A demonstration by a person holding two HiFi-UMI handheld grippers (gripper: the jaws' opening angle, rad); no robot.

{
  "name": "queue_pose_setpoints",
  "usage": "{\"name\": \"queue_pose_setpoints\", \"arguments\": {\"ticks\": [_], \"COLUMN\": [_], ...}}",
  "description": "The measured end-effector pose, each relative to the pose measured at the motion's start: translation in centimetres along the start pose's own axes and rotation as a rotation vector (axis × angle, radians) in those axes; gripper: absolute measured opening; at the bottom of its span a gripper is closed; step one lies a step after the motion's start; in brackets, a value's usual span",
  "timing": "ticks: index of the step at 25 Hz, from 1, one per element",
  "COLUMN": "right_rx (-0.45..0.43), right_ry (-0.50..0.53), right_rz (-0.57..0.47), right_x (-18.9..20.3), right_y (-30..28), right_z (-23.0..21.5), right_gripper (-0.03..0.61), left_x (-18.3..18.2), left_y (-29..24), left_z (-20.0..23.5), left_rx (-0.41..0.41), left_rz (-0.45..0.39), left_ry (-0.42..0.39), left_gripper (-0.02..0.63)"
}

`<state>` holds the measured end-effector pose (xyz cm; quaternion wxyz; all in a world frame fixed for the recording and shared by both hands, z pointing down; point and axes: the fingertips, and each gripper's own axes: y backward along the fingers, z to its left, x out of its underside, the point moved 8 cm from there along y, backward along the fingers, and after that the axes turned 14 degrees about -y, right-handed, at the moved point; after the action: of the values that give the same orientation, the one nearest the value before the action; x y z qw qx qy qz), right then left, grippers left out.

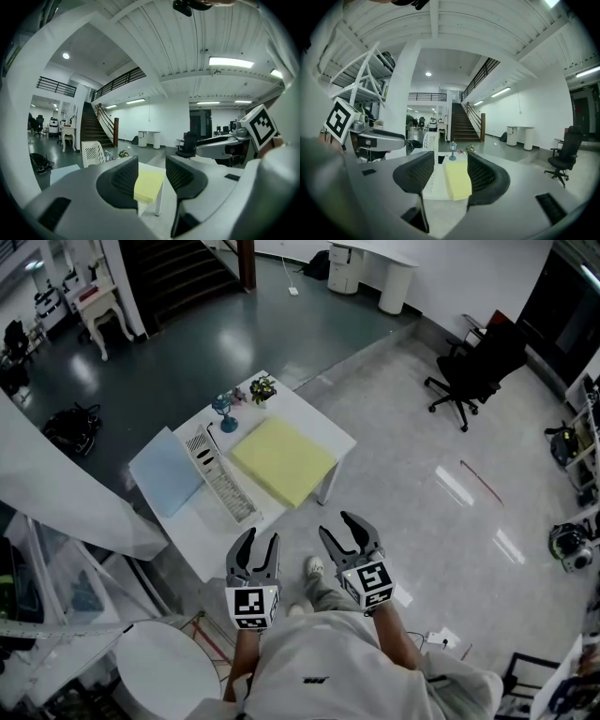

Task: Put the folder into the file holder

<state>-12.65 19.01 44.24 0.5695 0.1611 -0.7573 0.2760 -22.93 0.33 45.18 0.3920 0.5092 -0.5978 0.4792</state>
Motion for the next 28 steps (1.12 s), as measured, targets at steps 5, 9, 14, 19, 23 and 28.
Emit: {"name": "queue_pose_setpoints", "arguments": {"ticks": [5,9,14,19,23,28], "right_rx": [-0.018,-0.042,-0.090,-0.142,-0.169,-0.189], "right_ry": [-0.008,-0.007,-0.003,-0.002,-0.002,-0.015], "right_rz": [0.010,0.024,0.049,0.068,0.086,0.094], "right_x": [-1.3,-2.7,-4.3,-5.2,-5.6,-5.8], "right_y": [-3.9,-6.9,-10.5,-13.6,-15.9,-18.0], "right_z": [-3.4,-6.4,-10.1,-13.4,-15.3,-17.0], "right_gripper": [0.225,0.225,0.224,0.225,0.224,0.224], "left_x": [-0.5,-1.2,-2.0,-2.1,-2.1,-1.6], "left_y": [-4.8,-8.7,-12.9,-16.5,-18.7,-20.7], "left_z": [1.1,1.9,2.1,2.2,2.6,2.9], "left_rx": [-0.012,-0.038,-0.082,-0.135,-0.172,-0.197], "left_rz": [0.016,0.033,0.063,0.094,0.117,0.150], "left_ry": [-0.003,-0.002,0.010,0.033,0.042,0.047], "left_gripper": [0.195,0.193,0.192,0.192,0.192,0.192]}}
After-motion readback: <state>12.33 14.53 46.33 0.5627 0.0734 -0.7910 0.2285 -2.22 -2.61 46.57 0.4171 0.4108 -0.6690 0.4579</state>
